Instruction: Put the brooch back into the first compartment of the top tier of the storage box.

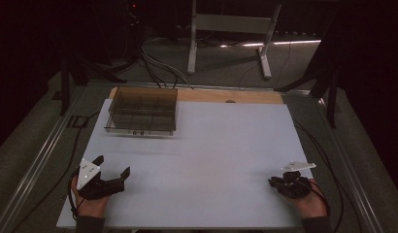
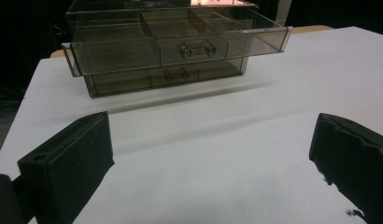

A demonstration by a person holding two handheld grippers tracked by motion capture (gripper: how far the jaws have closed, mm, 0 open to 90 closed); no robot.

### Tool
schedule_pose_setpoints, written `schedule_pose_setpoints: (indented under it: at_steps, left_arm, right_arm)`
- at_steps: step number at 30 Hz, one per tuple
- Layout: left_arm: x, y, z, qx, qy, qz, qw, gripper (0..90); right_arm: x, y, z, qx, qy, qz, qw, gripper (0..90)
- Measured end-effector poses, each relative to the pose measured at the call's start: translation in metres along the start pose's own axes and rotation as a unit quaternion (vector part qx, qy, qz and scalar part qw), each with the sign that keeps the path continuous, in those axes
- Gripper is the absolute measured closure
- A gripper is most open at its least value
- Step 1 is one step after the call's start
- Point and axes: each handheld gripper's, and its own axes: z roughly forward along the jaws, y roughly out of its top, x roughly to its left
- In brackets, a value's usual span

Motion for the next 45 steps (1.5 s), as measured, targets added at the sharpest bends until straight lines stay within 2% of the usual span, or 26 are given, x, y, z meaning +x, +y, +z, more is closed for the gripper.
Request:
schedule_pose_setpoints:
  at_steps: [19, 28, 33, 45]
  left_arm:
    - [-0.009, -0.001, 0.007, 0.011, -0.015, 0.011, 0.9998, 0.4]
    - [-0.015, -0.002, 0.01, 0.015, -0.022, 0.017, 0.9995, 0.4]
    - [-0.017, -0.002, 0.012, 0.016, -0.024, 0.018, 0.9994, 0.4]
    - [-0.021, -0.002, 0.014, 0.019, -0.028, 0.022, 0.9992, 0.4]
  right_arm:
    - [0.001, 0.005, -0.014, -0.047, 0.003, 0.029, 0.9985, 80.2]
    - [0.007, 0.018, -0.022, -0.073, 0.004, 0.021, 0.9971, 80.3]
    - [0.013, 0.033, -0.027, -0.091, 0.009, 0.013, 0.9957, 80.3]
    - [0.022, 0.063, -0.033, -0.113, 0.017, -0.007, 0.9934, 80.3]
